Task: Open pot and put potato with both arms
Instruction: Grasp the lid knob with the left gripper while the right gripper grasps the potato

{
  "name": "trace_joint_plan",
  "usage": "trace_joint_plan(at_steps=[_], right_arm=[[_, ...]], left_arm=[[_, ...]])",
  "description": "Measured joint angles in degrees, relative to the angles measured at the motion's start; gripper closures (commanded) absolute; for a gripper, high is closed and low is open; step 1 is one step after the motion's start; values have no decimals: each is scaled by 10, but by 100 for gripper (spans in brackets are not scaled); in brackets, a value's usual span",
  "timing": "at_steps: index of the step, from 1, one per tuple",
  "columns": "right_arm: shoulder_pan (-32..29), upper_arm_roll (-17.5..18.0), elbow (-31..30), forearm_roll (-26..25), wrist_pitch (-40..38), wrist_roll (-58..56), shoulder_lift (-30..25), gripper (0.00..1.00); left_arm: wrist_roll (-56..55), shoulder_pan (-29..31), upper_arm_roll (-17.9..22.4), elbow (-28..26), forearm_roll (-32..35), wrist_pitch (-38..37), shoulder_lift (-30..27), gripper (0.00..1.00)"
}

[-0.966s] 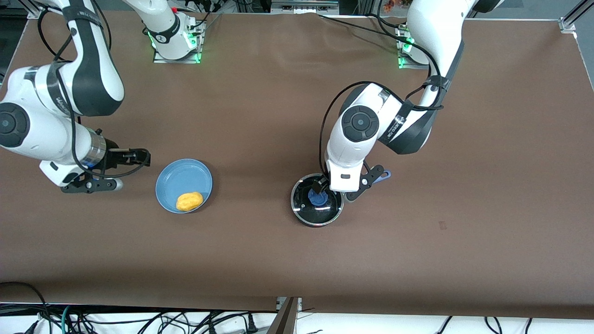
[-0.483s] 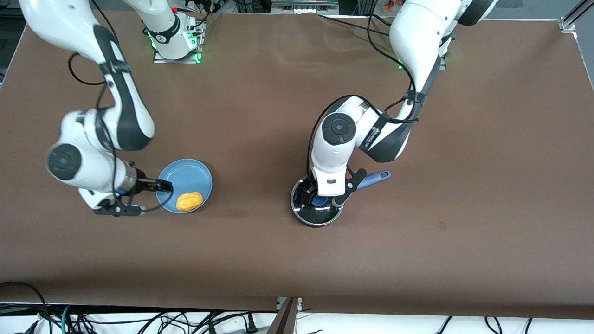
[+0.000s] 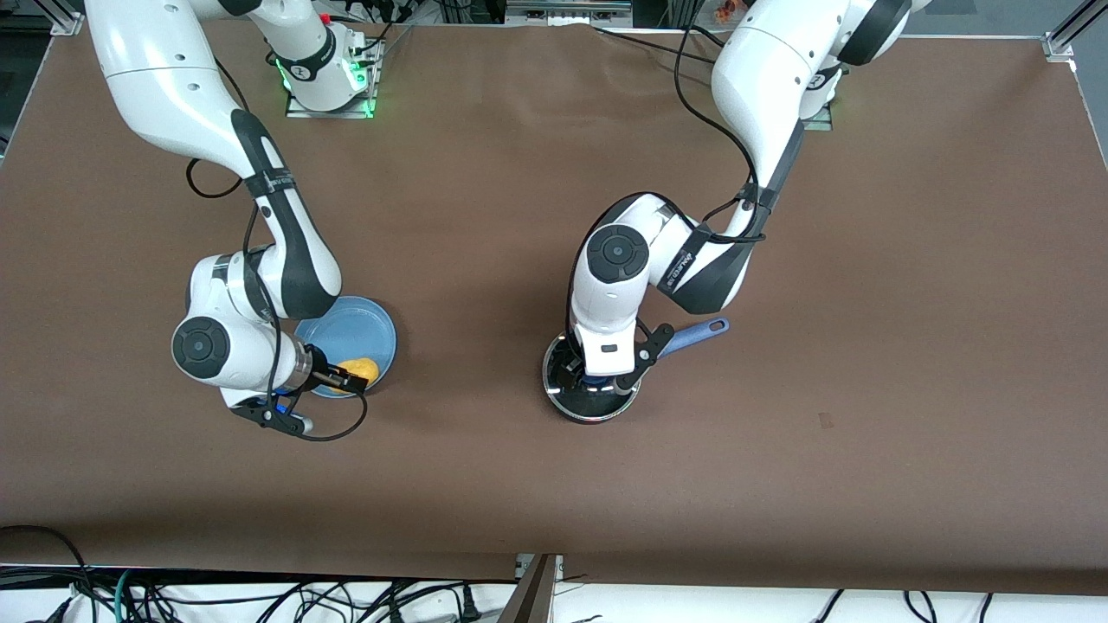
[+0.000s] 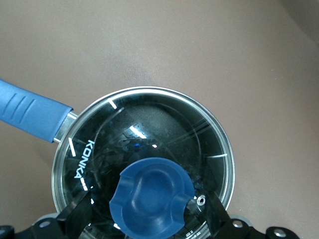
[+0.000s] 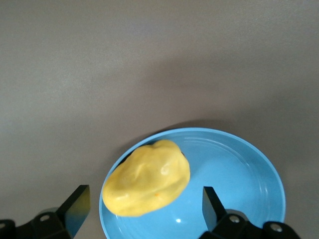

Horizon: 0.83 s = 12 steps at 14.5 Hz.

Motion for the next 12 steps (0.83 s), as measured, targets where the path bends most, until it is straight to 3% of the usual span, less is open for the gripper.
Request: trace_joint_plan(at_steps=[7, 10, 12], right_arm=[[-2, -1, -18, 10, 2, 12, 13, 3], [-4, -1, -23, 10, 3, 12, 14, 17], [-5, -1, -29, 10, 4, 11, 14, 18]], left_arm=[[0, 0, 0, 2, 0, 0, 7, 2], [0, 0, 0, 2, 0, 0, 10, 12], [0, -1, 0, 2, 0, 0, 11, 20]])
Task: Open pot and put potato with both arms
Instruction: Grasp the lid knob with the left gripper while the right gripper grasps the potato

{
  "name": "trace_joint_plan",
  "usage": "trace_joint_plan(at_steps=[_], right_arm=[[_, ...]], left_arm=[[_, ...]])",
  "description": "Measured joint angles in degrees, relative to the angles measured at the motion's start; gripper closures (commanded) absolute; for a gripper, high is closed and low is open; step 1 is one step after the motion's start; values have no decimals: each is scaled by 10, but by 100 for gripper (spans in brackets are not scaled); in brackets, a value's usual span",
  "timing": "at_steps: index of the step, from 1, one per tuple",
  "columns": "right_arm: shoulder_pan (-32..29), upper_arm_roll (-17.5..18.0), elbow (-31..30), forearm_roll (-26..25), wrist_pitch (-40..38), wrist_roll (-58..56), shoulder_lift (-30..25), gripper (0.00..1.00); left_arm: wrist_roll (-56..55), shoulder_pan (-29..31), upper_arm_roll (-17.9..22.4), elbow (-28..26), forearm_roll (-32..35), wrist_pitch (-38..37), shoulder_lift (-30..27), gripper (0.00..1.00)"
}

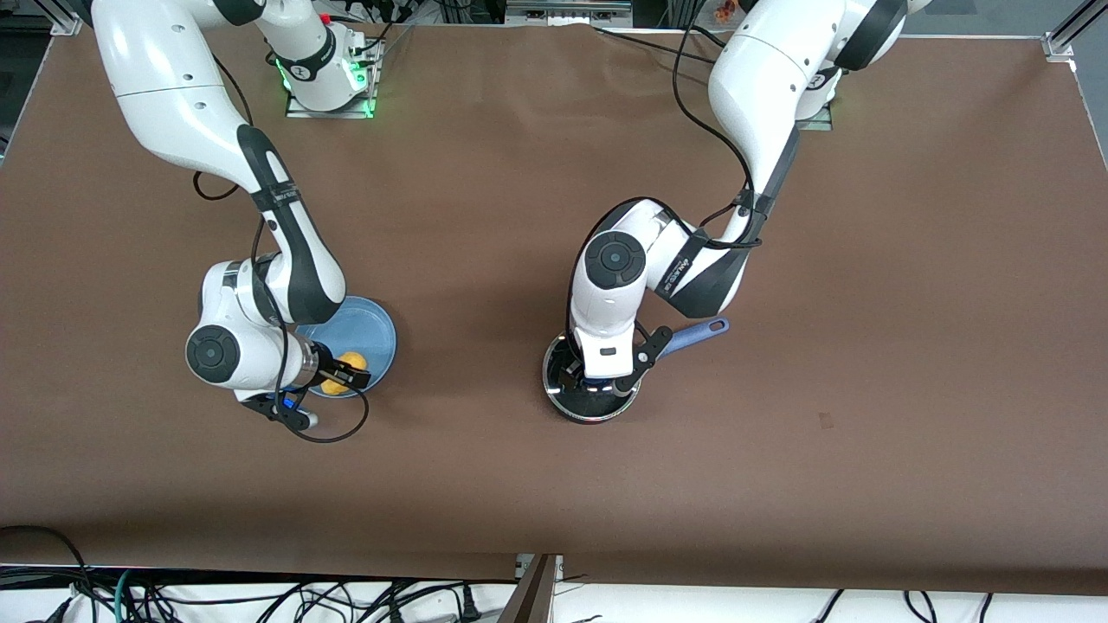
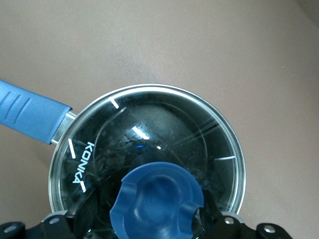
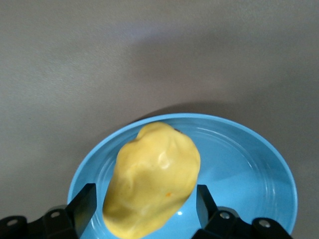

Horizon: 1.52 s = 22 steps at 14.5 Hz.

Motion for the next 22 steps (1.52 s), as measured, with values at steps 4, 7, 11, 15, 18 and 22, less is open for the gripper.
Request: trace_joint_plan(at_steps=[4, 7, 11, 15, 18, 22], right_arm=[[-8, -4, -2, 0, 5, -33, 0, 23], [-19, -4, -4, 0, 5, -44, 0, 56], [-18, -2, -2, 1, 2, -48, -3, 81], [-16, 0, 49, 1, -76, -50, -14, 81], [-15, 0, 84, 1, -147, -50, -34, 80], [-11, 1, 90, 1, -219, -50, -82, 80]], left_arm=[[0, -1, 0, 7, 2, 1, 0, 44], [0, -3, 0, 7, 8, 1, 2, 55], [0, -4, 0, 7, 9, 0, 3, 61], [0, -4, 0, 7, 9, 0, 3, 70], [0, -4, 0, 7, 9, 0, 3, 74], [0, -4, 3, 13, 9, -9, 2, 77]])
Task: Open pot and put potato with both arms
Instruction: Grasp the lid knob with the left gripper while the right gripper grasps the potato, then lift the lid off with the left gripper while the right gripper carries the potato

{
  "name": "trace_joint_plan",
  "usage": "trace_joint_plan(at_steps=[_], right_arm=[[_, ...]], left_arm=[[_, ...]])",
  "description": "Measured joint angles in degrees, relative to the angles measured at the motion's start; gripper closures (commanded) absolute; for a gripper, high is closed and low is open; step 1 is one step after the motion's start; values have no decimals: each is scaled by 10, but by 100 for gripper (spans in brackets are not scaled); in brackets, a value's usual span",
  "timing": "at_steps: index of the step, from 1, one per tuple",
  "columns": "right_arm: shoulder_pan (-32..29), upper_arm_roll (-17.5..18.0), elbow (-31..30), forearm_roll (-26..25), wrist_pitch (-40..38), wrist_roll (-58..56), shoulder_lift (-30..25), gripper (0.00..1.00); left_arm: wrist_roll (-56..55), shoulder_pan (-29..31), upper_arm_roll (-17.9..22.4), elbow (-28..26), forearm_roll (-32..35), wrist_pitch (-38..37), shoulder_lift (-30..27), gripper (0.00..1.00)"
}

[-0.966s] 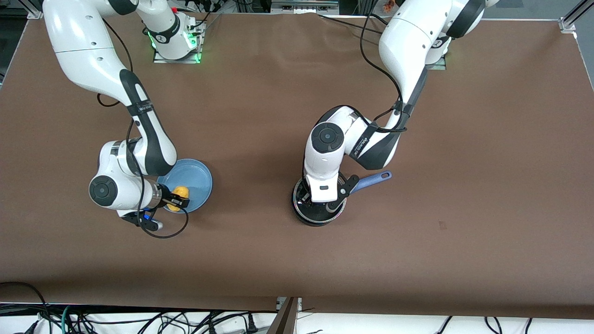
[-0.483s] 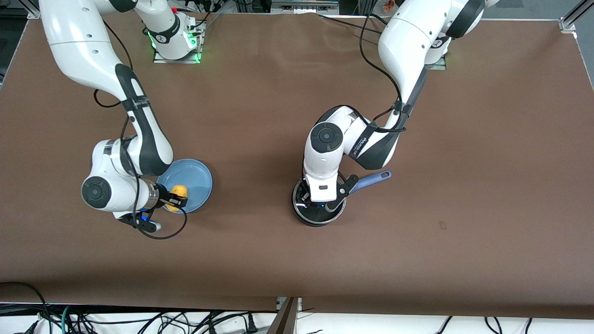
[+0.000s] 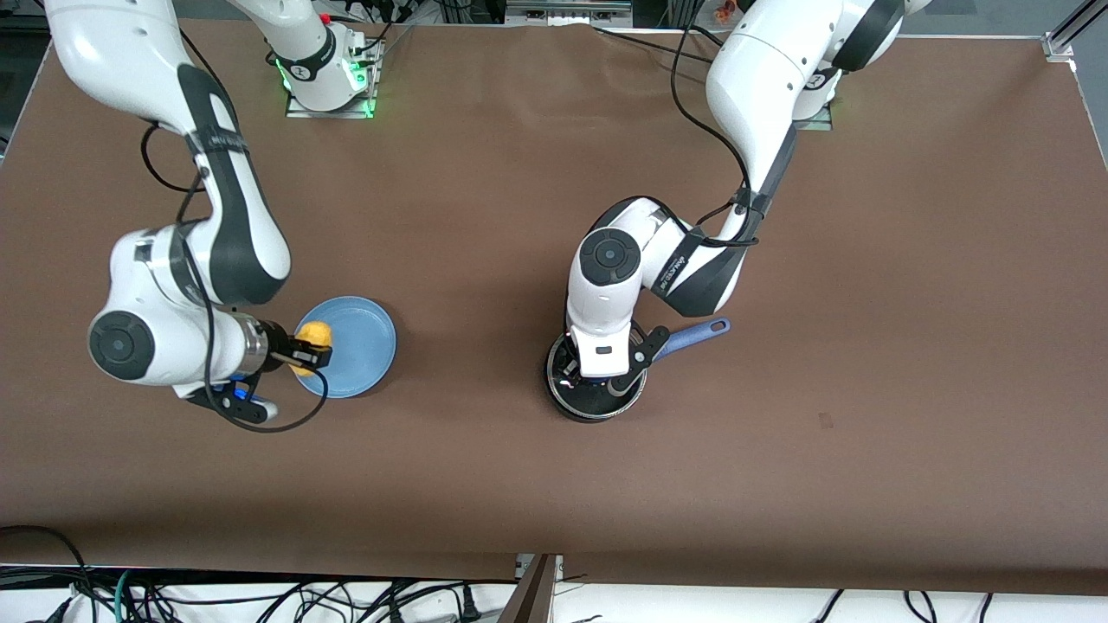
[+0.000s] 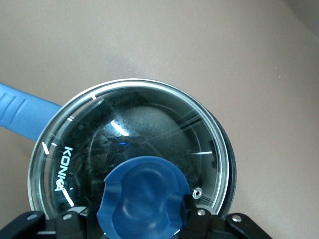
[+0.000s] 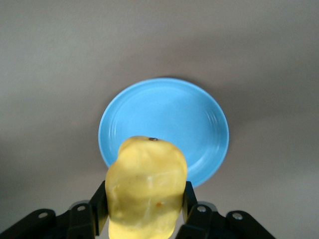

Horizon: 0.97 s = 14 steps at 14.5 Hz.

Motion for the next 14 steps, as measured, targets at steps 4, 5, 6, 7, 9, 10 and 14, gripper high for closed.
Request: trace_joint_plan(at_steps=[4, 5, 6, 7, 9, 10, 14], right_arm=[[15, 1, 0, 0, -43, 4, -25, 80], [17, 2, 0, 0, -51, 5, -31, 80], [19, 3, 0, 3, -56, 12, -36, 80], [24, 6, 0, 8, -58, 29, -37, 80], [46, 13, 0, 19, -57, 84, -37, 80], [61, 16, 0, 21, -57, 113, -37, 79], [111, 19, -1, 62, -33, 211, -35, 79]], left_arm=[[0, 2, 3, 10, 0, -28, -4, 77], [0, 3, 3, 10, 0, -34, -7, 77], [0, 4, 3, 11, 0, -41, -10, 77], [1, 7, 4, 12, 0, -48, -14, 77], [10, 15, 4, 15, 0, -67, -26, 78], [16, 20, 4, 16, 0, -77, -34, 78], [60, 44, 3, 19, -1, -115, -73, 78]])
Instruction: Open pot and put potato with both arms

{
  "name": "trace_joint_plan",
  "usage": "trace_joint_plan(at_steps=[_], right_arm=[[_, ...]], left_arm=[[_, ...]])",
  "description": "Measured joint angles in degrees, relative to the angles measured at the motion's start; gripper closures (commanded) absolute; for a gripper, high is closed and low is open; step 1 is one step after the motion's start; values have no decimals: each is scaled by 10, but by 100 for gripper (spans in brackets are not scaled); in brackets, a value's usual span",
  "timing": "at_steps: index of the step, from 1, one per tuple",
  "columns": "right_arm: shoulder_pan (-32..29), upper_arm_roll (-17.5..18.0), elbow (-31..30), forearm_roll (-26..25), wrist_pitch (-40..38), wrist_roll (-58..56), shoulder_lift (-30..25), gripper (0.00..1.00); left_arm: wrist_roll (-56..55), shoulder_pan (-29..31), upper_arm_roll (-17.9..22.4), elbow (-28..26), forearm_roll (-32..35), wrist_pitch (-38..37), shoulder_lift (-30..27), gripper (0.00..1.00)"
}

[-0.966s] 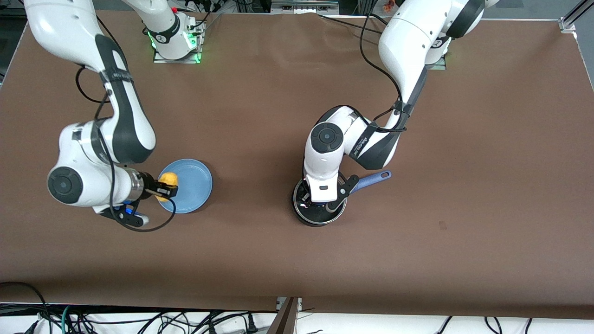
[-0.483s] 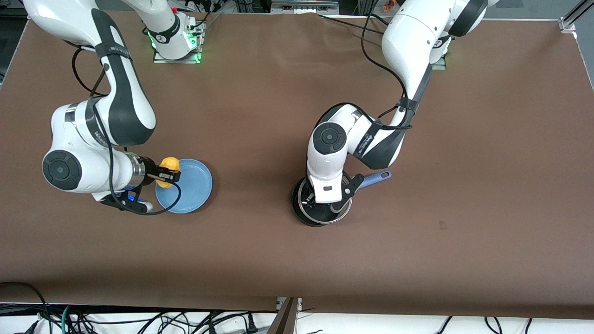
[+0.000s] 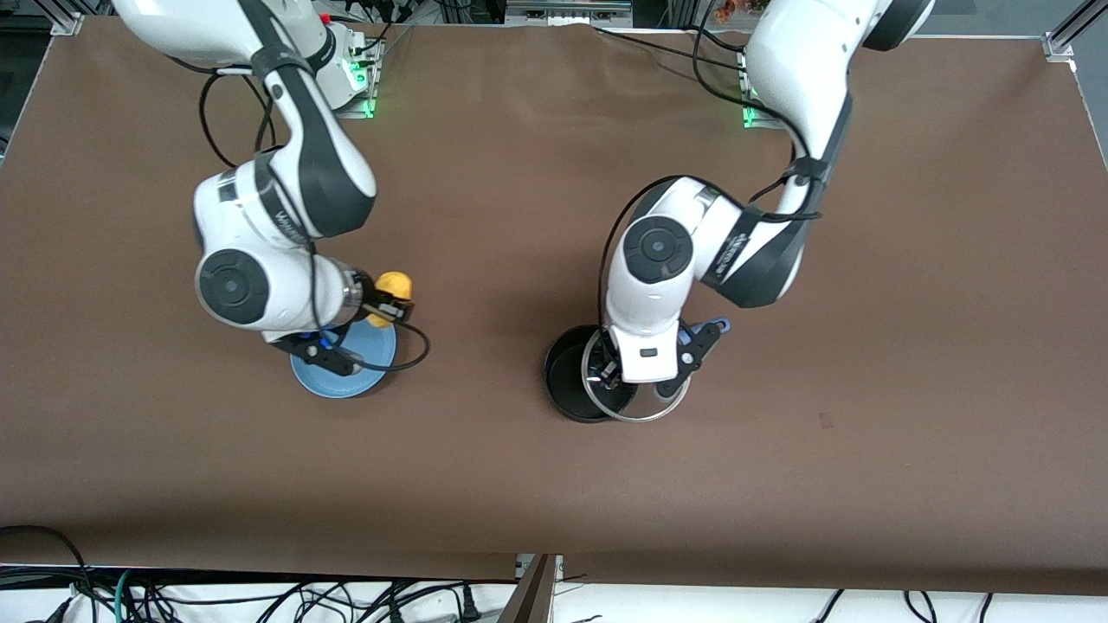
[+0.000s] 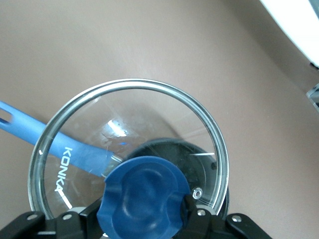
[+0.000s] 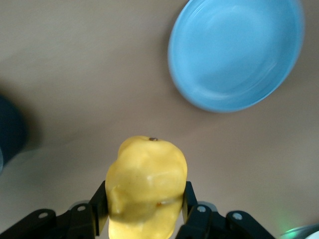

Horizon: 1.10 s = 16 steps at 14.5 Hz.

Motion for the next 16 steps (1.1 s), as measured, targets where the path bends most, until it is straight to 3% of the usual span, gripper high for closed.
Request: trace_joint_plan(at_steps=[8, 13, 16], right_arm=[[121, 2, -4, 22, 157, 150, 30, 79], [131, 0, -7, 21, 337, 192, 103, 75], [141, 0, 24, 21, 378, 215, 138, 75]], left_arm=[[188, 96, 0, 2, -53, -105, -87, 81], [295, 143, 0, 0, -65, -152, -113, 81], [369, 169, 0, -12, -65, -172, -123, 81]])
